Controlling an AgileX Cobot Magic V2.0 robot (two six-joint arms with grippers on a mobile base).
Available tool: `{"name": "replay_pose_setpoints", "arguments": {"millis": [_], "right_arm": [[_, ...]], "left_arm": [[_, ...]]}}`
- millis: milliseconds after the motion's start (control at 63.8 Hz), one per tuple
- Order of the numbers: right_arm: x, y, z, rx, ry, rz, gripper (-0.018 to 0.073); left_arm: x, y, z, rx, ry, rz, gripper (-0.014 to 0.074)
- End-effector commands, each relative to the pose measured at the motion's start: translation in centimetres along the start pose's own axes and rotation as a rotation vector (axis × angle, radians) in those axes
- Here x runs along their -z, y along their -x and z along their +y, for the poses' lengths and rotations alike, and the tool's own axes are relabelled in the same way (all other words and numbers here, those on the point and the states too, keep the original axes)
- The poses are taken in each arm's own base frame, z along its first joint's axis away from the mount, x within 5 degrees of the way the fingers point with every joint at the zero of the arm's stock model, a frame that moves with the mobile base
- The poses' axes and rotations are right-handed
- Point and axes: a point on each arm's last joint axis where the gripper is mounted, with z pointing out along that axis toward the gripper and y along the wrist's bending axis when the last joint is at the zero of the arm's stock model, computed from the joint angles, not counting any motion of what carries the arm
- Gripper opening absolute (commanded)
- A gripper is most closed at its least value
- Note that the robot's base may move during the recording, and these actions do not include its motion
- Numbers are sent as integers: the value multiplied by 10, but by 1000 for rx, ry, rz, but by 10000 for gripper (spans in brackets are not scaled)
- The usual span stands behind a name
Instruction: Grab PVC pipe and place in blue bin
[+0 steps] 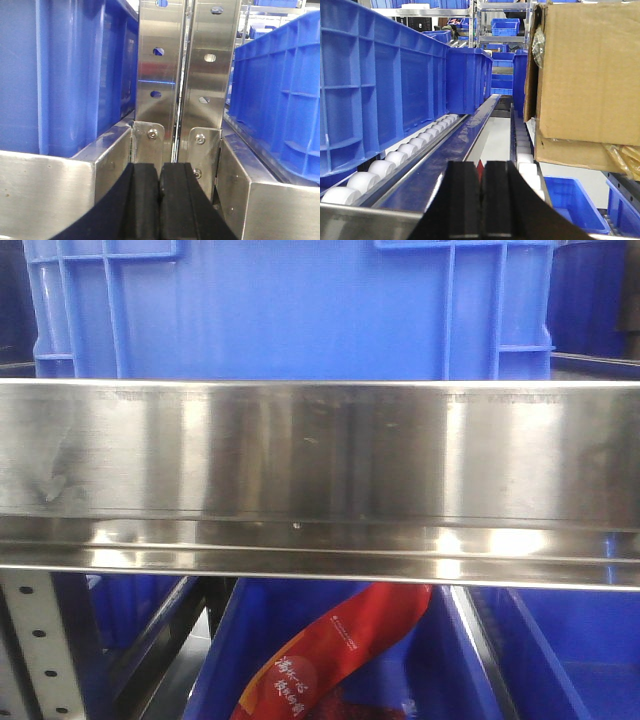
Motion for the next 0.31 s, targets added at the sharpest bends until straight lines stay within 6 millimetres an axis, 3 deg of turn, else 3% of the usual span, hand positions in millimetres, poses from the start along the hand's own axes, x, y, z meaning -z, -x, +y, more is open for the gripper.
{"name": "replay_pose_setpoints", "arguments": {"millis": [0,298], "right_arm": [[0,2,0,2,-5,-25,-169],[0,2,0,2,-5,-25,-169]], "left_arm": [[0,3,0,9,-2,-29,-111],[0,3,0,9,-2,-29,-111]]}}
